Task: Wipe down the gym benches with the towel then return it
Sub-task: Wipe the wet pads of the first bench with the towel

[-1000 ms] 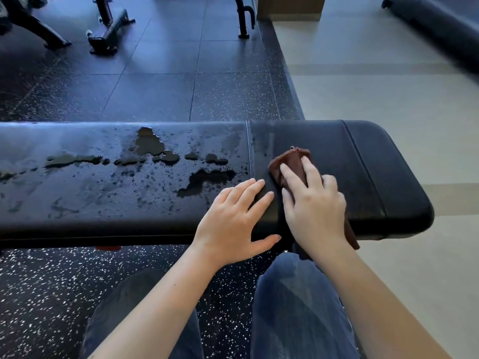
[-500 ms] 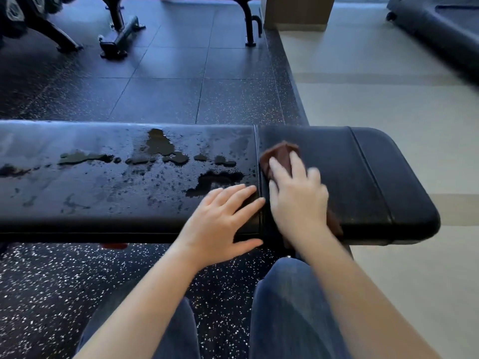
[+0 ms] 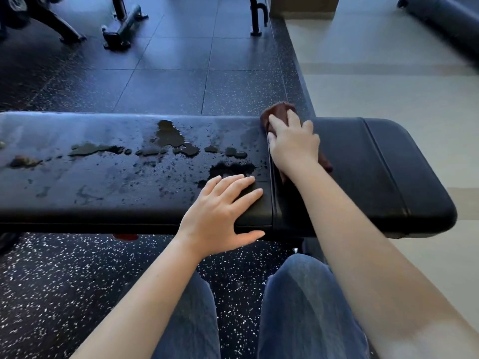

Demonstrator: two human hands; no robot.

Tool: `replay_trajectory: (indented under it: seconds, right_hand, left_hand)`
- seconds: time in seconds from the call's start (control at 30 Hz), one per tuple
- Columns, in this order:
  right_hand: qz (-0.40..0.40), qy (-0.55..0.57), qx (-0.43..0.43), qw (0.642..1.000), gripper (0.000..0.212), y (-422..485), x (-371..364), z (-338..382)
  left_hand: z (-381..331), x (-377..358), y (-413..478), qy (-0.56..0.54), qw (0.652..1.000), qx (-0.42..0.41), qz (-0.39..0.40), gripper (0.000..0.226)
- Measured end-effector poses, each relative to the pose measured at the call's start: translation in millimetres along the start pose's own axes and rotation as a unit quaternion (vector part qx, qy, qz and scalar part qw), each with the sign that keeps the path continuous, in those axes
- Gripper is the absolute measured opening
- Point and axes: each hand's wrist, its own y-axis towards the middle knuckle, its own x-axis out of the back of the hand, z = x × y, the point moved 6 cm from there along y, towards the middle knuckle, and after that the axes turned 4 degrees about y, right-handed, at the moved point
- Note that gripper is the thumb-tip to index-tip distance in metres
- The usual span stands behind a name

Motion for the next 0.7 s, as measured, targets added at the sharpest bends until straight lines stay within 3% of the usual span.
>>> replay_trajectory:
  seconds: [0.13,0.2,0.47,0.7]
  right_hand:
    - [-0.079,0.005,0.065,0.995,0.044,-90,4,11]
    - [-0.082,0.016,0.065,0.994,0.042,-106,6,13]
    - [0.037,0.035,0.018,0.999,0.040,26,-5,22]
    - [0.038,0.043,0.027,0.998,0.036,34,-6,24]
  left_hand:
    - [-1,1,1,-0.004,1.000,0.004,0.001,0.065]
    - [0,1,1,0.000,1.000,0.010,0.004,0.066]
    - [-5,6,-1,0.041,0.999,0.004,0.005,0.068]
    - [19,27,-17,0.138,0.989,-0.040,0.022,0.066]
